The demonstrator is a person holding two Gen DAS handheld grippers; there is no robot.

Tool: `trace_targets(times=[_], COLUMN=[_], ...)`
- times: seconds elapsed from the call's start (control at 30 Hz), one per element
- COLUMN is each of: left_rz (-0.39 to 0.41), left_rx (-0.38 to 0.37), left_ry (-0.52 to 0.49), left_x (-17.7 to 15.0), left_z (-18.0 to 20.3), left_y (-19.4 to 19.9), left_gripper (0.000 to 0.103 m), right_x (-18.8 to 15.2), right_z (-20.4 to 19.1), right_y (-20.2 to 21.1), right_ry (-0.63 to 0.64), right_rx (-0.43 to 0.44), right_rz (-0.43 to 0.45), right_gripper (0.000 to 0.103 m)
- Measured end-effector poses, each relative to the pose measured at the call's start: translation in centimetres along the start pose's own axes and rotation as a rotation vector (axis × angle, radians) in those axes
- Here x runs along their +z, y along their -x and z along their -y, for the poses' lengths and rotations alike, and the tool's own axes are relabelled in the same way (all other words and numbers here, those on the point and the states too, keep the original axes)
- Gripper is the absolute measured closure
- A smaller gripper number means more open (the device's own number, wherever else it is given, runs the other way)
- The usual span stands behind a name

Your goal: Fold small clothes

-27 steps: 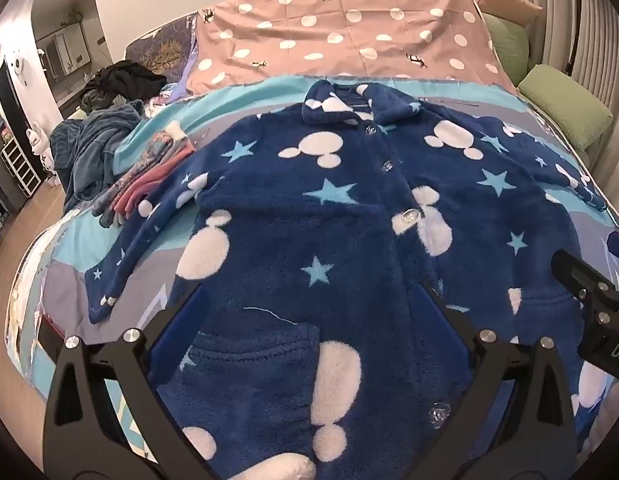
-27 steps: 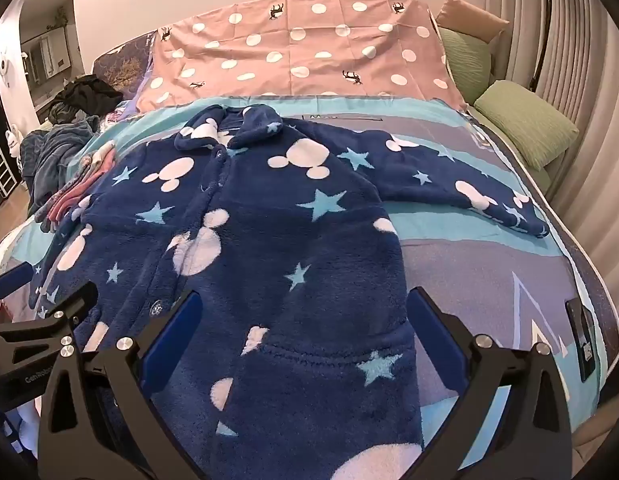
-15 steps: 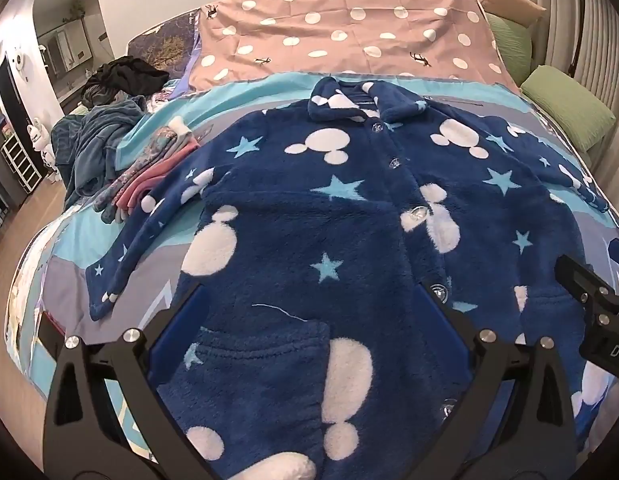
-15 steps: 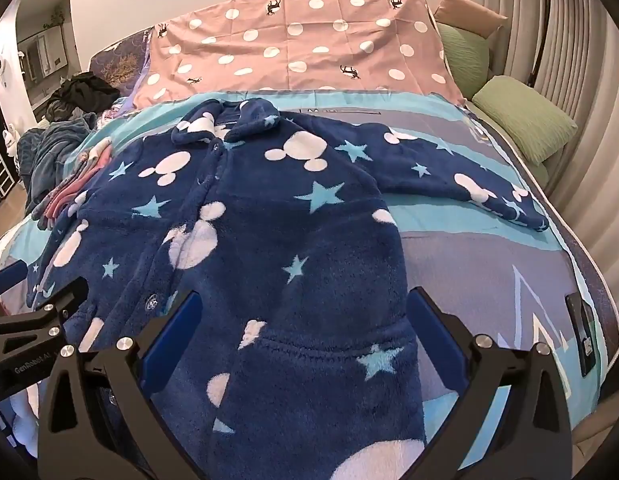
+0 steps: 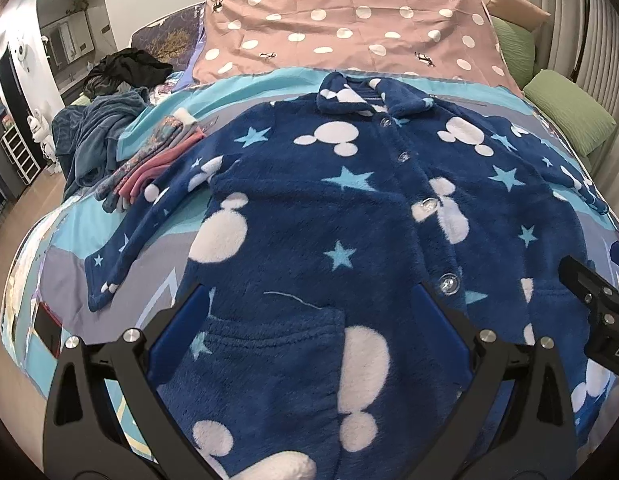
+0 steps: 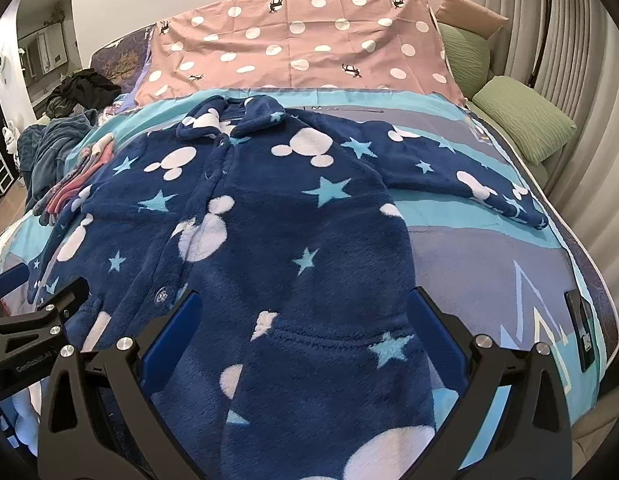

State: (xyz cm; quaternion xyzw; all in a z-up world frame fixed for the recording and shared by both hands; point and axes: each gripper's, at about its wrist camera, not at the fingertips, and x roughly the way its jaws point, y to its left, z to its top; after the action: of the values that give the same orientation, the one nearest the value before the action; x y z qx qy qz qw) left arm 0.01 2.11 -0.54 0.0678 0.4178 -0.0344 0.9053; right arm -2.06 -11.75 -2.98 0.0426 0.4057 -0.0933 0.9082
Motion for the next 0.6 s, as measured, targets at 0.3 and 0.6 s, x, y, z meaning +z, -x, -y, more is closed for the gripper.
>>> trace_targets(times=[0.3,0.6], left_rz=[-0.013,-0.026], left_rx=[-0.009,-0.011], left_ry=[0.013,0.023], left_x=[-0.8,-1.0], left_z=[-0.9,-1.3], left_y=[-0.6,-1.0], left_gripper=[0.002,0.002], right_x=[-0.3,-0.5], right_z=[-1.1,-1.7], right_y=[0.0,0.0], right_ry=[0.011,0.016], right_rx=[0.003,0.014], right_rz=[-0.015,-0.007], right_gripper=[0.001,0.001])
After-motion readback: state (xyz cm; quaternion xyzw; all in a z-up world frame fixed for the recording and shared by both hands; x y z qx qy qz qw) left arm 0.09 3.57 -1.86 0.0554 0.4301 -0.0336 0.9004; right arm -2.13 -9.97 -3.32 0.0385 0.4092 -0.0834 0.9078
